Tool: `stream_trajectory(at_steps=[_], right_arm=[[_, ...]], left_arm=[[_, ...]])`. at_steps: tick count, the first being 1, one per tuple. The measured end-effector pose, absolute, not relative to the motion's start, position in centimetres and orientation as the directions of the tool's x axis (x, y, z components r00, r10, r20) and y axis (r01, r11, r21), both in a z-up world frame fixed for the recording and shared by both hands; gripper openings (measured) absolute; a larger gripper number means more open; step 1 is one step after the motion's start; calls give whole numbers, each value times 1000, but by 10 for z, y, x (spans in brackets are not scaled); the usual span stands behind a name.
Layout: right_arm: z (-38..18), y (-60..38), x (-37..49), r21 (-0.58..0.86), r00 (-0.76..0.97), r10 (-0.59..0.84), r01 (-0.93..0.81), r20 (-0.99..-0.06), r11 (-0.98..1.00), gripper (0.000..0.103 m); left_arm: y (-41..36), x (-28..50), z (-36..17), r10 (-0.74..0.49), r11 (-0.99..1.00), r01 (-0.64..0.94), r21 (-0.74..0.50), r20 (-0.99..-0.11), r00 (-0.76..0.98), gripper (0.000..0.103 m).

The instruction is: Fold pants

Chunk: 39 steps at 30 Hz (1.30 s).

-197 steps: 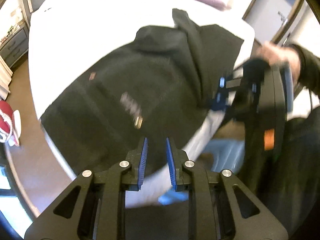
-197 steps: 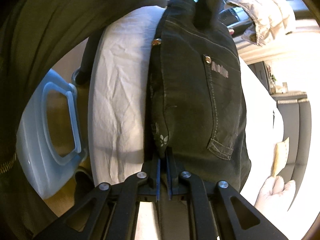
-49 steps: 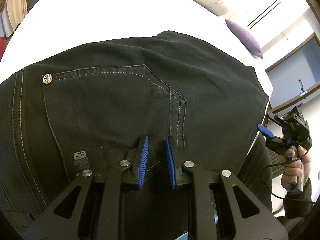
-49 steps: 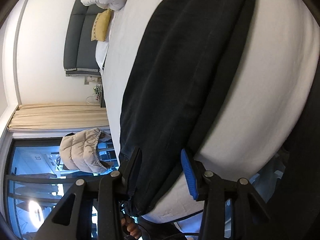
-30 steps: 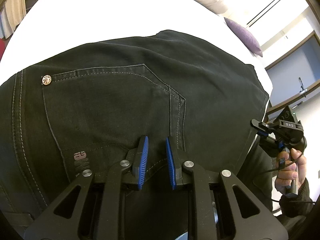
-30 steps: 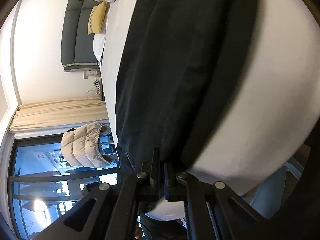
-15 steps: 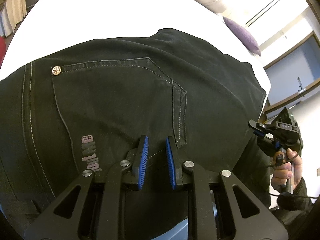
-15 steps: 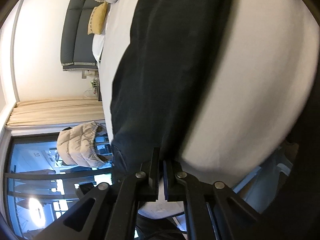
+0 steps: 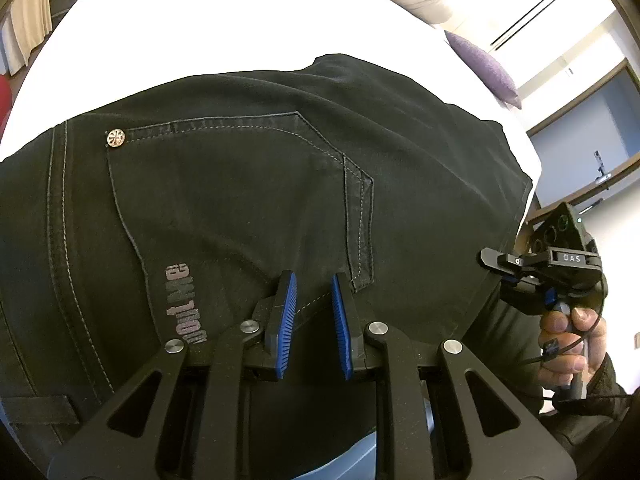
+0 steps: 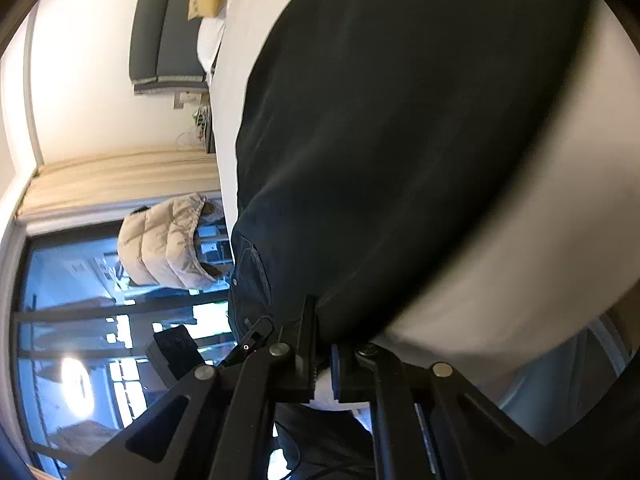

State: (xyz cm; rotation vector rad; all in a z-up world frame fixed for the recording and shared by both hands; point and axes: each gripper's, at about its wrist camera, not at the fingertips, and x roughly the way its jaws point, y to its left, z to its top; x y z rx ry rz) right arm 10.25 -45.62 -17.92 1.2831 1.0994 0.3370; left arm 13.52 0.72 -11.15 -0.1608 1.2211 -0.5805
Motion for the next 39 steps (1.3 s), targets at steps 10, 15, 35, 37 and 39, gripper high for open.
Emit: stream_trajectory(at_steps=[10,15,35,37,39], right_arm=[[-180,-515,87,913,655,649,371,-386,169,34],[-182,-579,87,920,786,500,387,-363,59,30],[-181,-704,69,892,872,193,448,-451,59,11],[-182,-719,69,873,861,150,482,-487,66,3],[-182,-729,63,869,862,111,493,-494,43,3]], left_arm=[[10,136,-113,-507,843,330,-426,-834,218,18],[9,136,-113,-503,845,329,-422,-836,220,18],[8,134,-112,-498,848,327,-417,-838,221,18],[8,134,-112,-499,848,326,-418,-837,223,18],[8,134,-112,-499,848,326,-419,-837,223,18]])
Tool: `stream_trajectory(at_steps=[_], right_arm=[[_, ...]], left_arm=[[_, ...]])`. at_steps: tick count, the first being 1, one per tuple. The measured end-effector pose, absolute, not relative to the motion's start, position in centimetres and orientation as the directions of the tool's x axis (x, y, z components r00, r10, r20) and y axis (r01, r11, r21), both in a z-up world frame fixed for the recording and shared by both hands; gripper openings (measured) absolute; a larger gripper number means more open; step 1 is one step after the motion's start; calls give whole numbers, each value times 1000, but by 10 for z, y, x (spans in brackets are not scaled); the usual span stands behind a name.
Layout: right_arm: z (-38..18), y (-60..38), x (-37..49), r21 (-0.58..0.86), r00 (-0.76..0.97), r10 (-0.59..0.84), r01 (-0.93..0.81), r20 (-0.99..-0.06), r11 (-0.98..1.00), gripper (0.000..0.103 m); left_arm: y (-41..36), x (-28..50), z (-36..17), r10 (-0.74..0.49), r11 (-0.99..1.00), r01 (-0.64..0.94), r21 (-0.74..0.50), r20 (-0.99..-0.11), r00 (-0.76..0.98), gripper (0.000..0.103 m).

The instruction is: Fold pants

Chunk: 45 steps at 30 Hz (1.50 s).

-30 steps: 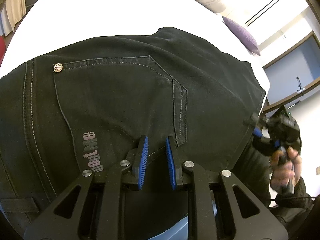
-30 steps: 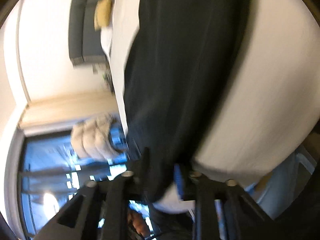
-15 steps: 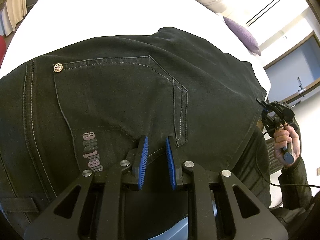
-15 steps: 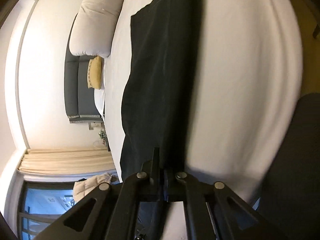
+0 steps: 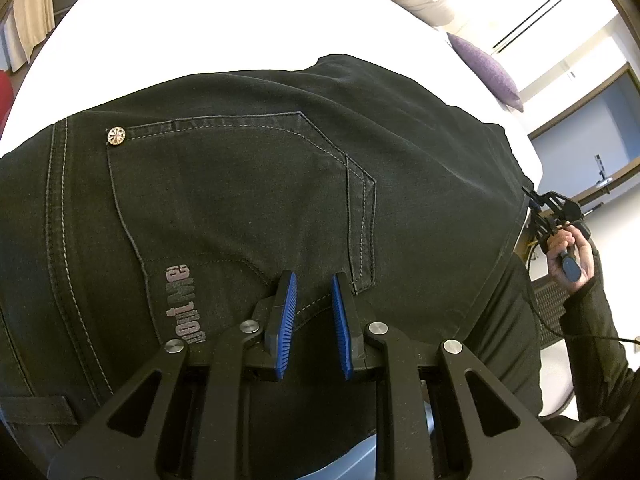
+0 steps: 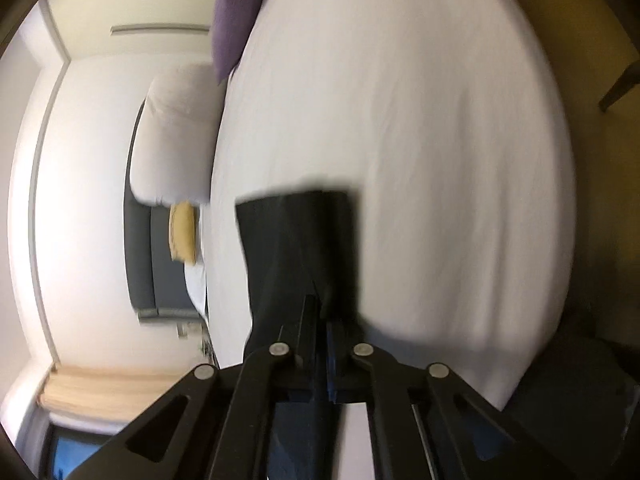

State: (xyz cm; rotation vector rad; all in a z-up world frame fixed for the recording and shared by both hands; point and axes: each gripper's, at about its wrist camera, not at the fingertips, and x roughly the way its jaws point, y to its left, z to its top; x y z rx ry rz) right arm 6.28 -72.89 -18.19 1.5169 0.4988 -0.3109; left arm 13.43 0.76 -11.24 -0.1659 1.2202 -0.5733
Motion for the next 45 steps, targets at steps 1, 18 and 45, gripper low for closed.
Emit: stream_trajectory(at_steps=[1,18,45], right_arm=[[-180,-733,55,861,857,82,507,-508,31,2],[-107,-596,230,687,578,423,370,-697,626,19],[-166,-694,208,744,722,256,509,-643,433,0]], left_arm=[[8,134,-112,-500,847,326,-419,-837,223,18],[9,131,-113,-501,849,321,-420,-833,233,18],[16,131,-112,-515,842,320,-434,-824,236,18]])
